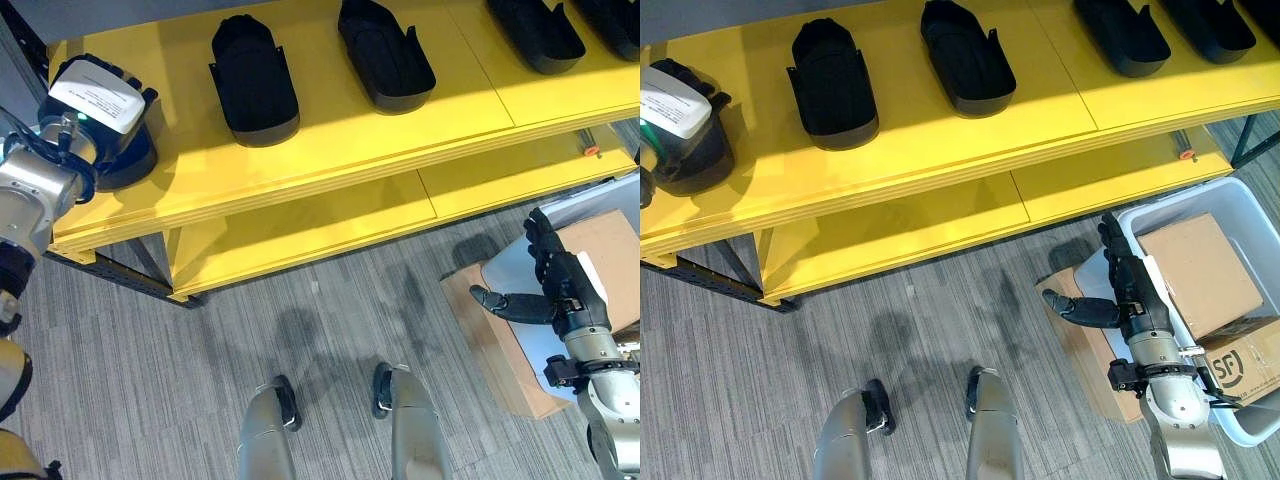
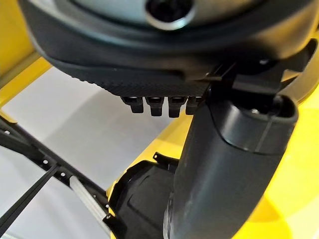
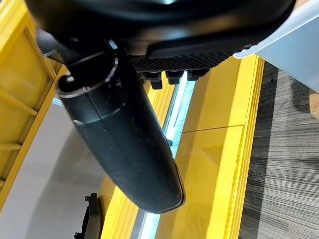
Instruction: Move parts from the plastic box to the shelf.
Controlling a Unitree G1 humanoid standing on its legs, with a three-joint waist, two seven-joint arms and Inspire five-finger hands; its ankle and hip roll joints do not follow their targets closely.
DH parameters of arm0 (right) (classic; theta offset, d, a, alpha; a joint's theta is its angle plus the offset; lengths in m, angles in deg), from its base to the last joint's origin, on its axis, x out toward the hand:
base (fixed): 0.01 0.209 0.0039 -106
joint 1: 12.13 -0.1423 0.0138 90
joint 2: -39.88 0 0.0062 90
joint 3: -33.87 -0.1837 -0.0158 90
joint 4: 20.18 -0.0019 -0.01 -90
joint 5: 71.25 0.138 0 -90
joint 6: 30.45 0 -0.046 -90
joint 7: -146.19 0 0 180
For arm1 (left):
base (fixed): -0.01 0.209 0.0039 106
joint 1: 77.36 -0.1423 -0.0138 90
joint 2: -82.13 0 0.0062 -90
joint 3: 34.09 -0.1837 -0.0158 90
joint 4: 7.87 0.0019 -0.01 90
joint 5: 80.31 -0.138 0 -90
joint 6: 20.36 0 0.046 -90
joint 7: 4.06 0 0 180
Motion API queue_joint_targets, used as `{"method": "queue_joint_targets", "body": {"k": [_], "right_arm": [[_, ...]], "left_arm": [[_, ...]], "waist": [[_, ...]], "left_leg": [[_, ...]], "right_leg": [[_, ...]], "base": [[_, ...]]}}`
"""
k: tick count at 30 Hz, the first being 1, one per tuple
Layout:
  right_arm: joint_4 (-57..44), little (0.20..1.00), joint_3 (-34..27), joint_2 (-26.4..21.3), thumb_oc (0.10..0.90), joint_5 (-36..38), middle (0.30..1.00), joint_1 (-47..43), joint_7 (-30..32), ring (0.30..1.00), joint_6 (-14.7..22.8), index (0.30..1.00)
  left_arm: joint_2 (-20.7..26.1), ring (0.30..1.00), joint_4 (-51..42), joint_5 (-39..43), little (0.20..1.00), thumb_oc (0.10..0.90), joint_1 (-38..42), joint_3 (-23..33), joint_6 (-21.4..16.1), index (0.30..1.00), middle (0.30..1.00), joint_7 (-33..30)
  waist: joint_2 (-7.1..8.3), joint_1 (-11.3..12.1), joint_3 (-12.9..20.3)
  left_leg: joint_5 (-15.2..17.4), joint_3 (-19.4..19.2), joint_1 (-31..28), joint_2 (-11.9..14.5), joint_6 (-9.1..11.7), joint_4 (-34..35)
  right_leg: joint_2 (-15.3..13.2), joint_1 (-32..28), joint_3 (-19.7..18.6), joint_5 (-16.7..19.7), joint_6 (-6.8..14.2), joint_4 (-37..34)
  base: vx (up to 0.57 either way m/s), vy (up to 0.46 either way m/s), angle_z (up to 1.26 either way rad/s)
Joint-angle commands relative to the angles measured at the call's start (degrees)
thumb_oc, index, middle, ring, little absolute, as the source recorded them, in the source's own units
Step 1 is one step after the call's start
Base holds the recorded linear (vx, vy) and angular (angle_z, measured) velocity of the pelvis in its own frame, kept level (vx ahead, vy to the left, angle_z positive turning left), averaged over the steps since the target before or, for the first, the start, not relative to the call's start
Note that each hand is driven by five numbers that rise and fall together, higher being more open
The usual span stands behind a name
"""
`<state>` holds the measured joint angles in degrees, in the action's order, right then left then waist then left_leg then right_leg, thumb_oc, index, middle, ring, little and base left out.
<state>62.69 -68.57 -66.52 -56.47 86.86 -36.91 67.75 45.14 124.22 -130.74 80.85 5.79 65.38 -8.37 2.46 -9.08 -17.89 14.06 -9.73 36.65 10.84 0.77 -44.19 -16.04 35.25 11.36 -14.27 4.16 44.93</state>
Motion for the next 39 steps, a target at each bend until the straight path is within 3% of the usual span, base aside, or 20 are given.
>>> {"method": "queue_joint_targets", "body": {"k": [1,24,39], "right_arm": [[-7.9,1.000,-7.5,-3.6,0.900,2.3,1.000,-2.1,1.2,1.000,4.9,1.000],[-8.0,1.000,-8.0,-3.2,0.900,1.9,1.000,-1.3,1.1,1.000,4.5,1.000],[-8.7,1.000,-7.3,-2.9,0.900,1.9,1.000,-1.2,0.8,1.000,4.2,1.000]], "left_arm": [[7.6,1.000,-2.8,-1.4,1.000,0.900,3.3,4.4,2.2,1.000,1.000,-3.8],[8.4,1.000,-5.4,-1.0,1.000,0.900,1.4,8.7,3.1,1.000,1.000,-4.5],[9.3,1.000,-0.9,2.2,1.000,0.900,-3.8,14.5,4.4,1.000,1.000,-4.5]], "waist": [[-1.45,-0.5,2.6],[-1.61,-0.3,2.4],[-1.59,0.1,2.3]], "left_leg": [[6.6,4.1,-3.3,-0.6,-1.2,-0.8],[6.5,4.1,-2.2,-0.6,-1.2,-1.2],[6.4,4.4,-1.9,-0.6,-1.1,-1.4]], "right_leg": [[1.0,-6.3,-3.0,2.0,2.1,-7.5],[1.4,-5.2,-3.3,2.2,1.8,-7.3],[1.4,-5.0,-3.2,1.8,1.6,-6.7]], "base": [[0.00,0.000,0.00],[0.00,0.000,0.00],[0.00,0.000,0.00]]}}
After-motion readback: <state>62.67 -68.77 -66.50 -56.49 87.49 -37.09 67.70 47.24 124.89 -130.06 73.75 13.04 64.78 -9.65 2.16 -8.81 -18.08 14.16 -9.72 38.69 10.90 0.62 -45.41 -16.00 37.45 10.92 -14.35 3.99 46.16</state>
